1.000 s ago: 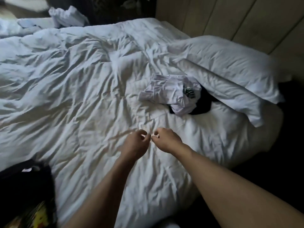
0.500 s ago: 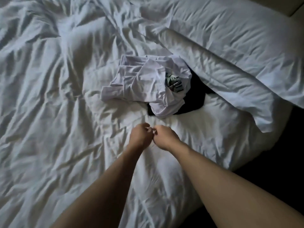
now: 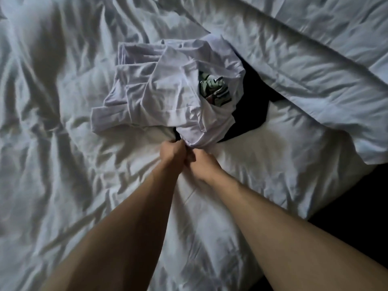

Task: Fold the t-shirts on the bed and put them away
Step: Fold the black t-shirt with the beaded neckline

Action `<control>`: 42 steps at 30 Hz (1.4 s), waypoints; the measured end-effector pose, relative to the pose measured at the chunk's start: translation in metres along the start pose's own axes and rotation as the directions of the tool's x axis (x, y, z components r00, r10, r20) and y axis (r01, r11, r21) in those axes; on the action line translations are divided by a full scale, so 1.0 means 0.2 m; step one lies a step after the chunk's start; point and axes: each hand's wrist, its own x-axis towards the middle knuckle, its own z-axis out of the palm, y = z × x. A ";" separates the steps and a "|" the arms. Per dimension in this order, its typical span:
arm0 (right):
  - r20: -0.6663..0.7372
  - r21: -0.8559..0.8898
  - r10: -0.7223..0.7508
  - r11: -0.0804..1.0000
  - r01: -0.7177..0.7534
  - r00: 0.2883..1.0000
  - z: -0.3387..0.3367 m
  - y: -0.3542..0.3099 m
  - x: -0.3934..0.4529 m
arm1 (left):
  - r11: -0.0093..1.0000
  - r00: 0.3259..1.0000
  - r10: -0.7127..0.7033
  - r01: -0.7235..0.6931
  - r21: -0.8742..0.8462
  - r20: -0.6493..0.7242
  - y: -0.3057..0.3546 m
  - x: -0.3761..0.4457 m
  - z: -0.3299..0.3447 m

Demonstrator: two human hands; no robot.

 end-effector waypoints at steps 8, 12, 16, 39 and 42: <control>0.028 0.240 0.162 0.957 -0.163 0.986 0.08 -0.01 -0.04 | 0.994 0.994 0.060 -0.069 -0.085 -0.094 -0.11 -0.20 -0.07; 0.118 0.612 0.223 0.751 -0.247 0.968 0.13 -0.06 -0.20 | 0.988 0.978 0.152 -0.148 0.032 -0.146 -0.12 -0.34 -0.14; 0.185 0.901 0.232 0.347 -0.259 0.955 0.15 -0.10 -0.35 | 0.974 0.963 0.225 -0.219 0.060 -0.150 -0.18 -0.51 -0.24; 0.036 -0.018 -0.176 0.984 0.177 0.984 0.52 0.11 -1.18 | 0.990 0.969 0.139 -0.132 -0.045 0.203 -0.62 -1.01 -0.67; 0.242 -0.093 -0.232 0.961 0.261 0.942 0.60 0.08 -1.23 | 0.973 0.956 0.188 -0.213 0.091 0.227 -0.60 -1.03 -0.73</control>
